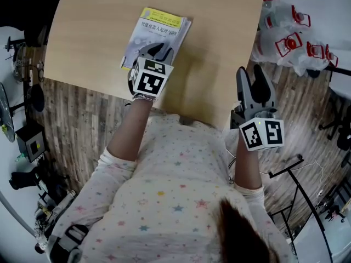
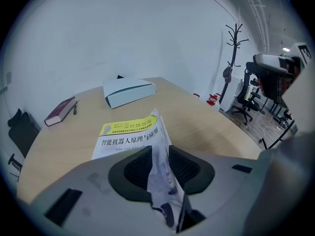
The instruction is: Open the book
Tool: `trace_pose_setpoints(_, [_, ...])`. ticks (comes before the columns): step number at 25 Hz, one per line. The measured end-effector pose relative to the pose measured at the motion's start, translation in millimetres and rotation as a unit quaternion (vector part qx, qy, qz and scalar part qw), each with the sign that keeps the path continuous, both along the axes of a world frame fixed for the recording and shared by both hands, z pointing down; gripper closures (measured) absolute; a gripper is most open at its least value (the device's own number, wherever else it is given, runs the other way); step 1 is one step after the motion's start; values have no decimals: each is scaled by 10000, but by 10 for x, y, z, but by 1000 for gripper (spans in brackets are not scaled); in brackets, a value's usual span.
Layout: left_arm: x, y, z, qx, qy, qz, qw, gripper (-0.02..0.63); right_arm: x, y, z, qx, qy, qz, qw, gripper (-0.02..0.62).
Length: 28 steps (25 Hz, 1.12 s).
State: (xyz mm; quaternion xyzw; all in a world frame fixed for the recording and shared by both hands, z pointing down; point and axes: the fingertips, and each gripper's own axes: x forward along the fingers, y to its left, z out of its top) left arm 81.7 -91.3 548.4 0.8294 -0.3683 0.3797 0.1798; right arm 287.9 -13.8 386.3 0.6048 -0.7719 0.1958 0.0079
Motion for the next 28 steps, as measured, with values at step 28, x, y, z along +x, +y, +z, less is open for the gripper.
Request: trace_pose_setpoints(28, [-571, -251, -444, 243, 24, 75, 9997, 584, -193, -270, -178, 186, 14, -306, 9994, 420])
